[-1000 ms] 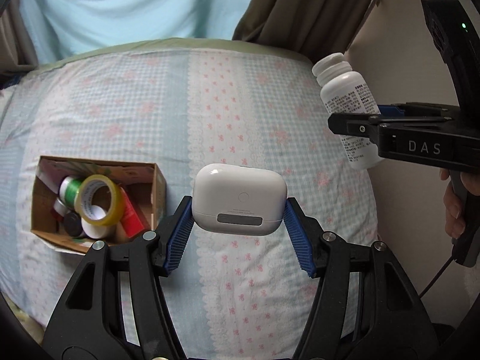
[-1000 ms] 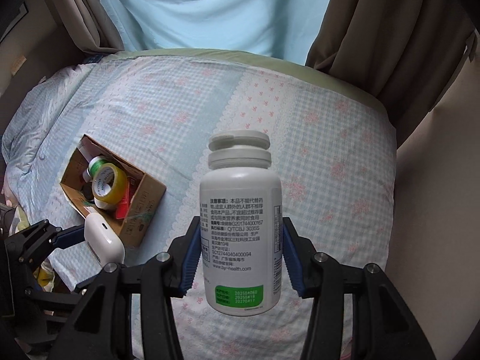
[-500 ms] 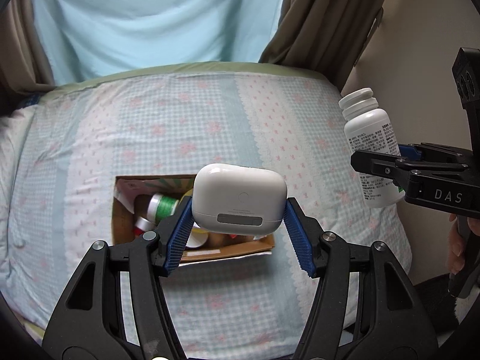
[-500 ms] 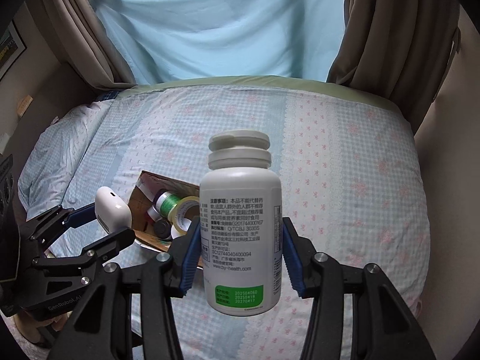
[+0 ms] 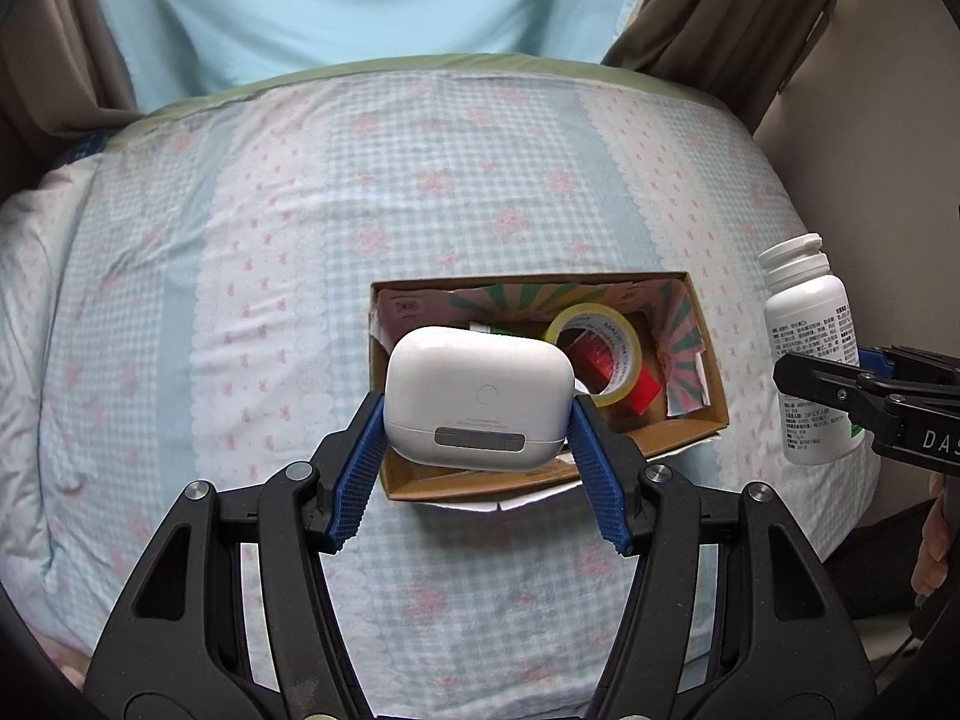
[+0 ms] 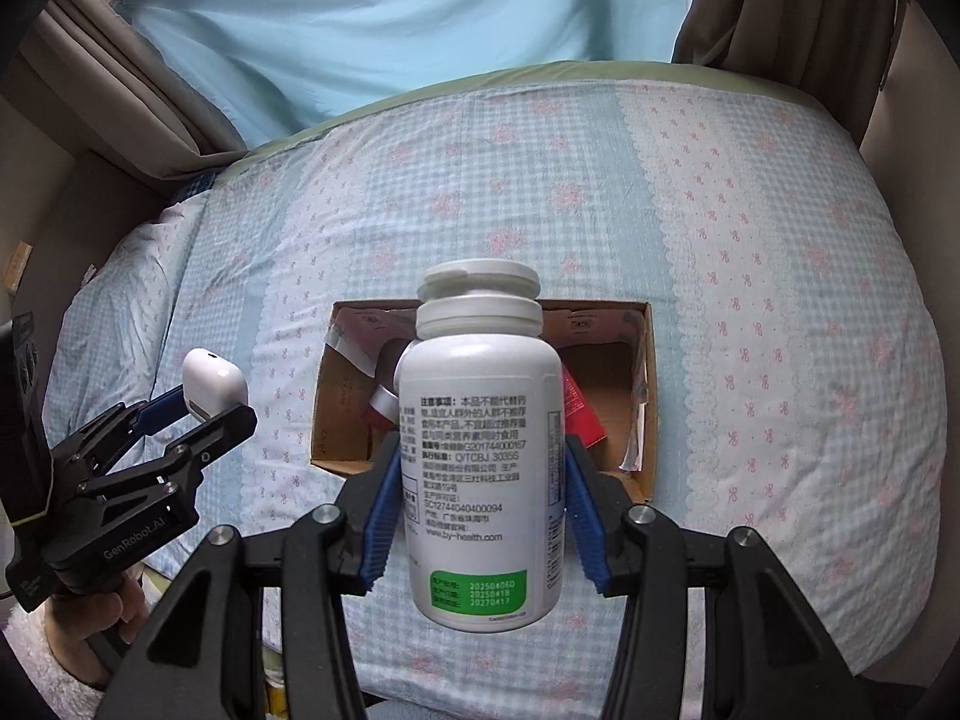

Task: Organize rigid objects
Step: 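Carry earbud case and pill bottle over the box and lower them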

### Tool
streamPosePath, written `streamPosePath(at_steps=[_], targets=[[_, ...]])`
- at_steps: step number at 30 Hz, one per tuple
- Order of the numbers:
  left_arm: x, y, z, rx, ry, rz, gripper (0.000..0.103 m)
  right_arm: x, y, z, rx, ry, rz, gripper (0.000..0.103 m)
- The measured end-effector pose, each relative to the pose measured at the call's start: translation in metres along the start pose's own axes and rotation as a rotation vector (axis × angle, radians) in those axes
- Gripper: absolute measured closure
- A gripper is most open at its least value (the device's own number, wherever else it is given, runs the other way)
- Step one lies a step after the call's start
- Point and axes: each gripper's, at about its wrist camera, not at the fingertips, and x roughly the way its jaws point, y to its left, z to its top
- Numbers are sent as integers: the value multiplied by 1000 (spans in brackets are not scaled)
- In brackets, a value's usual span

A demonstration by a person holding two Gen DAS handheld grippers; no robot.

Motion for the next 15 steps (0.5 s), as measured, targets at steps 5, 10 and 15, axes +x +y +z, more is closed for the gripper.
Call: streamPosePath(at_steps=[5,10,15], targets=[[36,14,7,-13,37,10,46,34,0,1,-1,38,-44,57],[74,18,12,14,79,21,46,73,-20,9,46,75,-86,57],[120,19,10,38,149,30,46,110,-46,17,92,126,-125,57]])
